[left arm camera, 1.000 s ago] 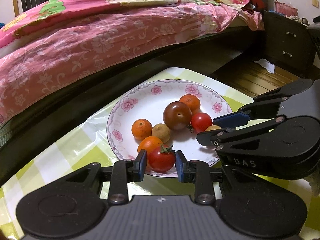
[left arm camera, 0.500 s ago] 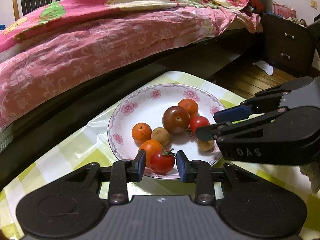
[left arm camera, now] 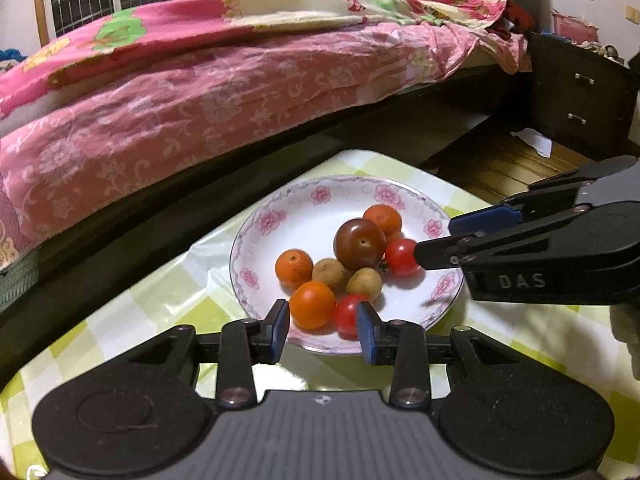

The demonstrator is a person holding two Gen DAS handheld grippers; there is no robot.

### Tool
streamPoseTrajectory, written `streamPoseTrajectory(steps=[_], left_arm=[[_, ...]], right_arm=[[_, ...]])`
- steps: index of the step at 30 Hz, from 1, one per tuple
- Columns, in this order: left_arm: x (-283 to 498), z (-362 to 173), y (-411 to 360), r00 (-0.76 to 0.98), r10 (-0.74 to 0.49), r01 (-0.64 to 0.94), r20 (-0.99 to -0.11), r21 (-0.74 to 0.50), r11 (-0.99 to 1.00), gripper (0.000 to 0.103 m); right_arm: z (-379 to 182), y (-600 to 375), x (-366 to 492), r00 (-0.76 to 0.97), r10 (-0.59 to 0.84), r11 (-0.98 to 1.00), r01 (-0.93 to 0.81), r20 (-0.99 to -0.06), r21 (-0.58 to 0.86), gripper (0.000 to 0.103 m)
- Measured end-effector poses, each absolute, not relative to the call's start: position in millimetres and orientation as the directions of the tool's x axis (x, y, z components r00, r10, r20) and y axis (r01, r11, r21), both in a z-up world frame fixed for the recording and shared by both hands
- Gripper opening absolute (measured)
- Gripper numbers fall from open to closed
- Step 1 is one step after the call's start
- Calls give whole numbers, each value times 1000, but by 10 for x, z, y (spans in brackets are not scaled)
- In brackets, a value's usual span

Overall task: Organize fruits
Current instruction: 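Withdraw both open grippers up and away from the plate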

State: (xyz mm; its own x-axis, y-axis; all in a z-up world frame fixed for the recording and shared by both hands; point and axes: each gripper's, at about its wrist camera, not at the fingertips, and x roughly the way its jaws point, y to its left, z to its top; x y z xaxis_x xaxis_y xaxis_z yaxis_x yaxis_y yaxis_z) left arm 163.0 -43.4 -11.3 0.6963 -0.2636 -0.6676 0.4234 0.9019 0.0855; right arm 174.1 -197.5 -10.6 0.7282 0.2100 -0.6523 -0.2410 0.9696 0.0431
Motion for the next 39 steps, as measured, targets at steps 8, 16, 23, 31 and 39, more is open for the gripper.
streamPoseTrajectory(steps=[8,16,23,31,39], left_arm=[[1607,-137,-427,680,-260,416,-686,69,907,50],[1527,-102,-379,674,-241,390,-698,59,919,60],[1494,-107,-319,663,-228,351,-713,27,936,71],[1416,-92,-353,669,-208,333,-714,38,942,78],[1333,-45,-416,682,-197,326,-705,52,944,86]], right_arm=[[-131,-1960,1696,707,204,969,-245,-677,37,32],[-118,-1974,1626,684,202,973,-221,-701,65,32],[-156,-1994,1533,660,189,976,-210,-727,63,32],[-132,-2016,1392,656,192,977,-201,-730,77,40],[-80,-2028,1247,670,172,980,-194,-723,53,41]])
